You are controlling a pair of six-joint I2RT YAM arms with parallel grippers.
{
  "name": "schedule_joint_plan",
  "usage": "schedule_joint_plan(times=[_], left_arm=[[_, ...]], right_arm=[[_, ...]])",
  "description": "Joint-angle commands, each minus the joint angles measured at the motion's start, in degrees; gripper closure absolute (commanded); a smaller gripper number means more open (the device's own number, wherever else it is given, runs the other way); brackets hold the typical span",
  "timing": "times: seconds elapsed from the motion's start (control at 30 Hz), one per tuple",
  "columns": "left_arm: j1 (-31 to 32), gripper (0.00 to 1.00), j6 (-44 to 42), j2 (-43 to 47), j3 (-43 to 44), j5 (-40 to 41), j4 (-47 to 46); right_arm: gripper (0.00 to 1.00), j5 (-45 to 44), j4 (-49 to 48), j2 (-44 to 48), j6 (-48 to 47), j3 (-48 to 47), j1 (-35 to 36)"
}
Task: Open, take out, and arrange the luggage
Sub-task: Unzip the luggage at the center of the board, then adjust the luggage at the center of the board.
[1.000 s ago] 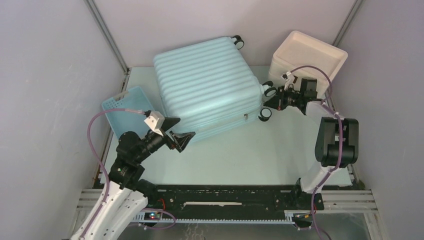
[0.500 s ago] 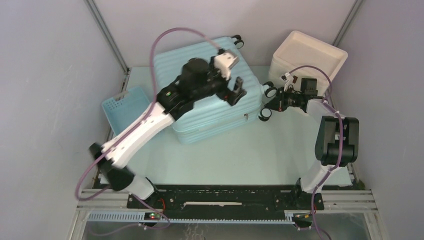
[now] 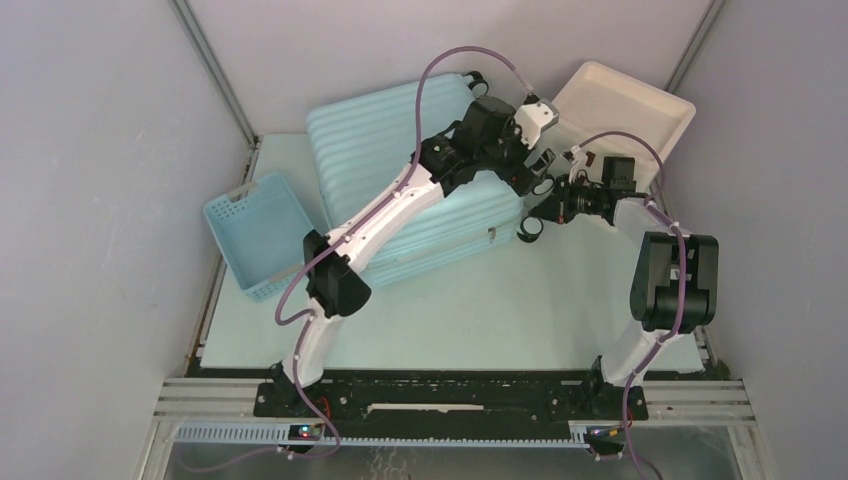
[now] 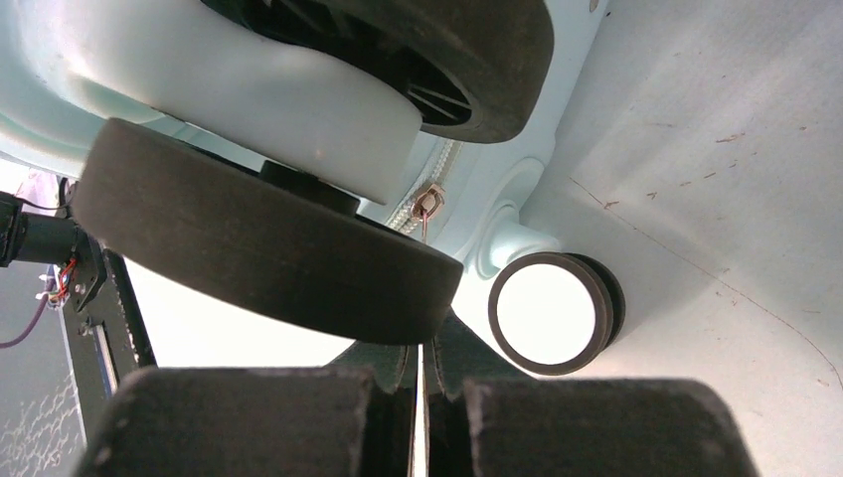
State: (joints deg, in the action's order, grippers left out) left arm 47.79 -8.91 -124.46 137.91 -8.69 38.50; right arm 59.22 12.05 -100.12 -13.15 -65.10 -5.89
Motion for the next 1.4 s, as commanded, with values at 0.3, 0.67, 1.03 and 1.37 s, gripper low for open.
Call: schedule_joint_plan(times=[0.3,0.67,1.03,1.37], left_arm=[[0.74,0.21,3.84,-5.12,1.53,0.17,-16.26],[2.06,0.21,3.59,23.32,-22.58,3.35,-20.81],[1.96,0.15,0.14,68.33,-74.01,11.84,-22.95],[2.0,0.11,-6.75,96.44,-100.36,21.48,-26.42]], right_arm=[[0.75,3.46,6.89,4.2,-3.82,-0.86,-1.23],[0.25,7.26,22.17,15.46,-25.19,-0.9,-7.12],[0.0,9.97,43.59,26.49,-72.75,-4.09,-6.85],[0.0,-6.74,52.81,9.55,-69.57,-31.07,5.7]])
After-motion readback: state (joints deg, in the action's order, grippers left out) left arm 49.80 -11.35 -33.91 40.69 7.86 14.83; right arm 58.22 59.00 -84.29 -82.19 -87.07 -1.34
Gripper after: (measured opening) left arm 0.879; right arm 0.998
